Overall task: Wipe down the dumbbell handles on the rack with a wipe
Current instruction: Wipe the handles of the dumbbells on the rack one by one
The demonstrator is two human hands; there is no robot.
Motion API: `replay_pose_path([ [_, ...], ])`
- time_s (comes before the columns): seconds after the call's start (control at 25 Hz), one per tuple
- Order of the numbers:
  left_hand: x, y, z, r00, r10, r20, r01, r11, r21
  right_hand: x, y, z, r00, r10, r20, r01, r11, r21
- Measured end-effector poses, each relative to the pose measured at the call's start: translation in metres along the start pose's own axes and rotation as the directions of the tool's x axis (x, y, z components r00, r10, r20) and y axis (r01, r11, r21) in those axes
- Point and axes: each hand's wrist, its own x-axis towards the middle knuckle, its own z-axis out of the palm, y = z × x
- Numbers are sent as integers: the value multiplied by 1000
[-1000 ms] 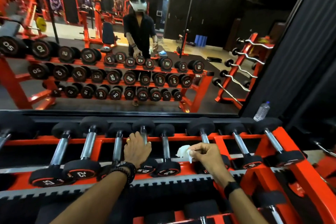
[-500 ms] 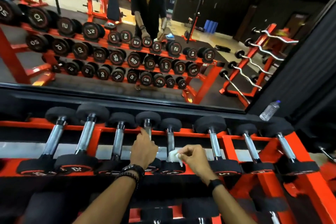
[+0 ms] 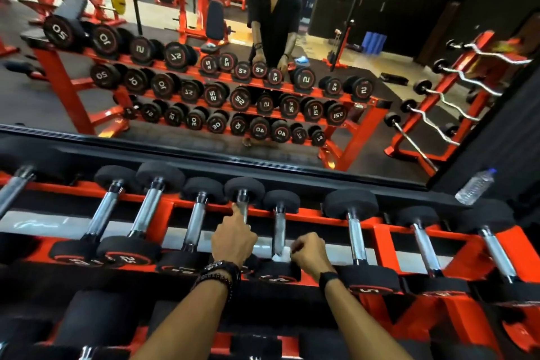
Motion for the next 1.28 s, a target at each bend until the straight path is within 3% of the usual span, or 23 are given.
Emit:
replay_pose_path([
  [0.28,4,-3,0,998,58,-19,-59,998,-17,4,-14,5,997,54,49,-59,994,97],
  [0.36,5,-4,1,998,54,-21,-53,998,27,5,-24,9,985,131,109,-151,967,204],
  [0.48,8,-5,2,998,58,-18,-57,998,20,16,-31,4,926,214,312,-340,834,436],
  [0.56,7,-6,3,998,62,-14,-62,998,-8,17,-29,-1,873,205,442,-418,781,464],
  [0.72,9,-7,4,997,61,-36,-61,998,6,17,-24,12,900,131,416,-337,815,472],
  [0.84,6,-5,1,997,75,-20,-75,997,0,22,-18,15,854,131,503,-475,592,651],
  [0.88,7,-6,2,997,73,-27,-73,997,-8,24,-16,16,861,126,493,-464,593,658],
  [1.0,9,-6,3,998,55,-39,-55,998,6,22,-17,18,912,87,401,-317,769,554],
  [1.12,8,-7,3,999,46,-30,-45,999,12,20,-24,22,871,152,468,-416,735,536],
  [1.28,10,-6,2,998,53,-30,-53,999,-8,25,-27,25,905,165,393,-342,831,439],
])
